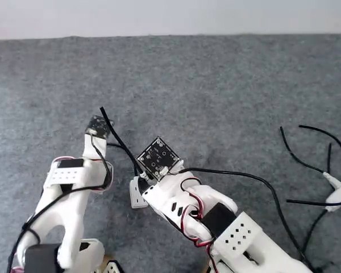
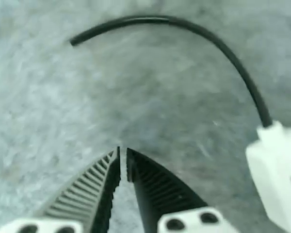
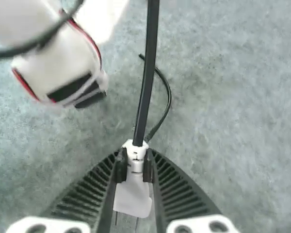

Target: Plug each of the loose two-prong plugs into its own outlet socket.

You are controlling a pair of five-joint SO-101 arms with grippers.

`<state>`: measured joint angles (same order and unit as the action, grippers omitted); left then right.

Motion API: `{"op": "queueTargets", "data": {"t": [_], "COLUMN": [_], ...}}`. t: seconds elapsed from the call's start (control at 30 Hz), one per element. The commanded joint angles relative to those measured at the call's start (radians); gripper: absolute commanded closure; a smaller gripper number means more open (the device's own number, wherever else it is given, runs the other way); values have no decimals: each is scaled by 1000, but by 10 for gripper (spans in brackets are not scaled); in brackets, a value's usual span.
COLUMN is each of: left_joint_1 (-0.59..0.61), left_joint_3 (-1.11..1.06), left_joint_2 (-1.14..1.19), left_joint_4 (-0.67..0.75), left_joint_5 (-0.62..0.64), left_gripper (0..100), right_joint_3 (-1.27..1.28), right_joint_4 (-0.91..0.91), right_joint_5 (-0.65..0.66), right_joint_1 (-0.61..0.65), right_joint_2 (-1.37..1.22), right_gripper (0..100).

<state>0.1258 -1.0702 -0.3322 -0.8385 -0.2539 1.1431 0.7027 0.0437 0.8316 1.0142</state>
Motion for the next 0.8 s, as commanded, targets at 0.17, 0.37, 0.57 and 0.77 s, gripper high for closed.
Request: {"op": "queueTargets", "data": {"t": [0.17, 0.37, 0.57, 0.77], "left_joint_1": [-101, -152, -201, -206], "left_joint_3": [-122, -228, -306, -349], "left_joint_2": [-222, -393, -549, -651], "left_joint_4": [-5, -20, -77, -110], "left_joint_5": [-123, -170, -239, -247], "left_gripper": [987, 987, 987, 987], "right_joint_3": [-9, 2, 2, 2], "right_joint_4": [-7, -12, -12, -12], "right_joint_5": [14, 14, 14, 14], "right_joint_1": [7, 5, 5, 5], "right_joint_2": [36, 36, 36, 36], "right_gripper": [991, 991, 991, 991]}}
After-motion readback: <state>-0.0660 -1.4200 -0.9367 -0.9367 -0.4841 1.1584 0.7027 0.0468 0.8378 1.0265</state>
